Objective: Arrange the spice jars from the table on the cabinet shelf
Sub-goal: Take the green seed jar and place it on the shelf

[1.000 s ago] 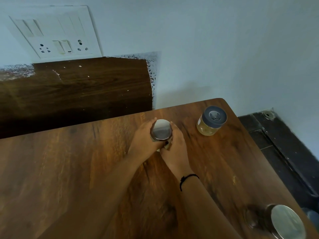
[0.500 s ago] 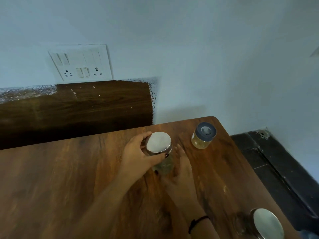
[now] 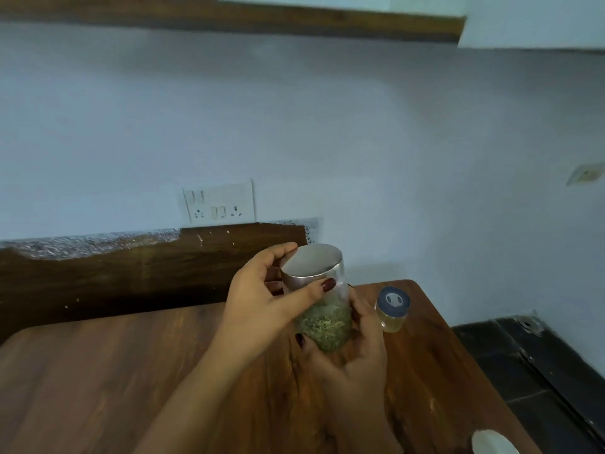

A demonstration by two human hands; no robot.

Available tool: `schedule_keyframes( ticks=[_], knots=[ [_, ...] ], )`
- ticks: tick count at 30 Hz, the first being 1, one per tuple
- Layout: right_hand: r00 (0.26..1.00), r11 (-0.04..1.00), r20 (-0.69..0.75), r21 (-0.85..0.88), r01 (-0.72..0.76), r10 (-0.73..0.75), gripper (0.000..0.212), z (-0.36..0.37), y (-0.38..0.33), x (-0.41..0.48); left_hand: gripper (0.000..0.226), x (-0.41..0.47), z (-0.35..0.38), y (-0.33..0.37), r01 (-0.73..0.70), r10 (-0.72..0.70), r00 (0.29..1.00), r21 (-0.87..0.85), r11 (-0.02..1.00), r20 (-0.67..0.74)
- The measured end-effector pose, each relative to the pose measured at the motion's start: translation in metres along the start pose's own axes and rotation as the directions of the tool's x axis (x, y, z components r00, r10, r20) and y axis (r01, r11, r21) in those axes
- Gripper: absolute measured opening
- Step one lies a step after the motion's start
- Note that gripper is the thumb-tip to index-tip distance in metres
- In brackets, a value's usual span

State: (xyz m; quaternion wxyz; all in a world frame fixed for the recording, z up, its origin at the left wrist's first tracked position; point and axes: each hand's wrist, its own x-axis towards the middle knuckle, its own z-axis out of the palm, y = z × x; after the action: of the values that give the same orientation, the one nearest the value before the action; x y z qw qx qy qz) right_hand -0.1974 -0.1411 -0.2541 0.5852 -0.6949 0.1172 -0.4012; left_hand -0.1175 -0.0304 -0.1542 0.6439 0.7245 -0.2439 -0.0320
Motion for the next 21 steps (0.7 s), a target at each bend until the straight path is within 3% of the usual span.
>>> schedule_keyframes(
  ticks=[7, 18, 21],
  knots=[
    [0.998, 0.995, 0.034, 0.089, 0.049, -0.052, 0.084, 0.001, -0.069, -0.013, 0.052, -0.028, -0.026, 0.048, -0.098, 0.103, 0.995, -0.254, 0.962, 0.008],
    [0.994, 0.955, 0.111, 0.295, -0.029, -0.005, 0.081, 0.014, -0.124, -0.024, 0.035, -0.041, -0.05, 0.053, -0.152, 0.159, 0.987, -0.303, 0.941, -0.001],
    [0.986, 0.941, 0.166, 0.337, -0.034, -0.024, 0.077, 0.026, -0.127, -0.023, 0.04, -0.034, -0.06, 0.044, -0.087, 0.099, 0.995, -0.324, 0.942, 0.021]
  ],
)
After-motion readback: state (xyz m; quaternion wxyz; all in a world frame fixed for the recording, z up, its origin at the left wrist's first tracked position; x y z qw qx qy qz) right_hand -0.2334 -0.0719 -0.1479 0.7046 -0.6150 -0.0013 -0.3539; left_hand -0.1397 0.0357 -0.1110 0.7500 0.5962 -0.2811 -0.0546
